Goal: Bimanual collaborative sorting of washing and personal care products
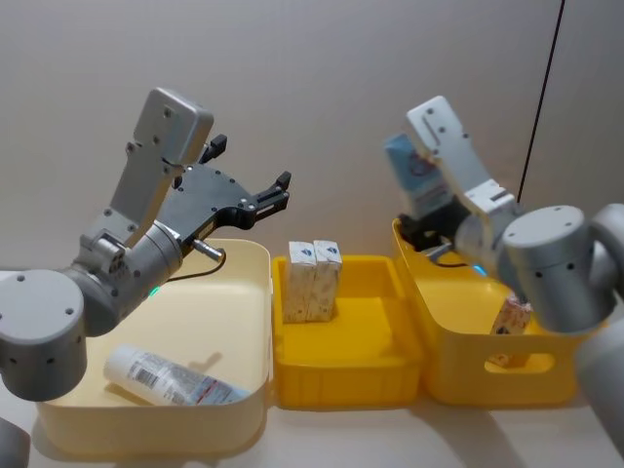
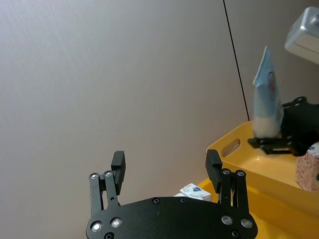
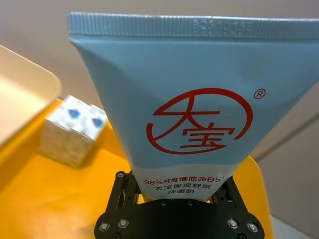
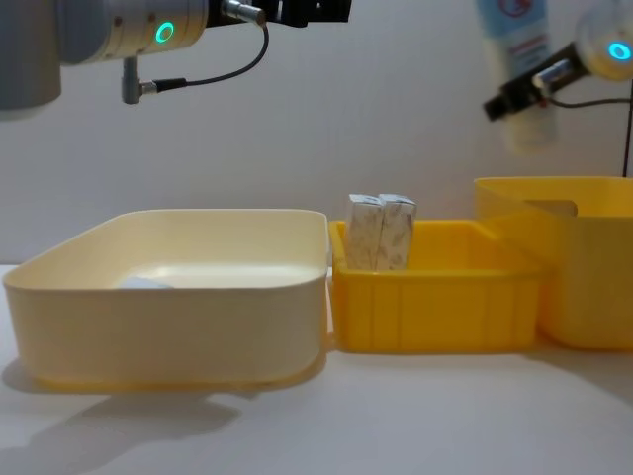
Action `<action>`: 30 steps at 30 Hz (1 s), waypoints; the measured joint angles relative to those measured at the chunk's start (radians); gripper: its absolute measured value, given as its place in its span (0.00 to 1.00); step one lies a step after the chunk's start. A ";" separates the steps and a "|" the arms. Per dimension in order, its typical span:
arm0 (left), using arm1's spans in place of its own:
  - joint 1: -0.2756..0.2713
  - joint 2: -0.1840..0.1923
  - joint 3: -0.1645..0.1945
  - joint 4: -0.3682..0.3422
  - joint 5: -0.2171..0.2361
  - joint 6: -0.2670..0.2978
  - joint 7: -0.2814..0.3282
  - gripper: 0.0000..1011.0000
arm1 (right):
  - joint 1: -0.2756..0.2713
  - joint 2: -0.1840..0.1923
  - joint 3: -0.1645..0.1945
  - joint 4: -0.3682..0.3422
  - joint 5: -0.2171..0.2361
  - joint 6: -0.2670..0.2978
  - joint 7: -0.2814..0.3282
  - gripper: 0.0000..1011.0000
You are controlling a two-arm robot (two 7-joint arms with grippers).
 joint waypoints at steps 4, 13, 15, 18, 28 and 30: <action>0.000 0.000 0.000 0.000 0.000 0.000 0.000 0.99 | -0.006 0.021 0.021 -0.014 -0.009 0.048 -0.013 0.57; 0.000 0.000 0.000 0.000 0.000 0.000 0.000 0.99 | 0.012 0.074 0.047 -0.010 -0.013 0.168 0.014 0.58; 0.000 0.000 0.000 0.000 0.000 0.000 0.000 0.99 | 0.020 0.082 0.048 -0.003 -0.011 0.185 0.027 0.58; 0.000 0.000 0.000 0.000 0.000 0.000 0.000 0.99 | 0.049 0.104 0.047 0.024 -0.004 0.229 0.069 0.58; 0.000 0.000 0.000 0.000 0.000 0.000 0.000 0.99 | 0.168 0.135 0.016 0.163 0.024 0.289 0.202 0.58; 0.000 0.000 0.000 0.000 0.000 0.000 0.000 0.99 | 0.200 0.136 0.008 0.204 0.031 0.292 0.235 0.57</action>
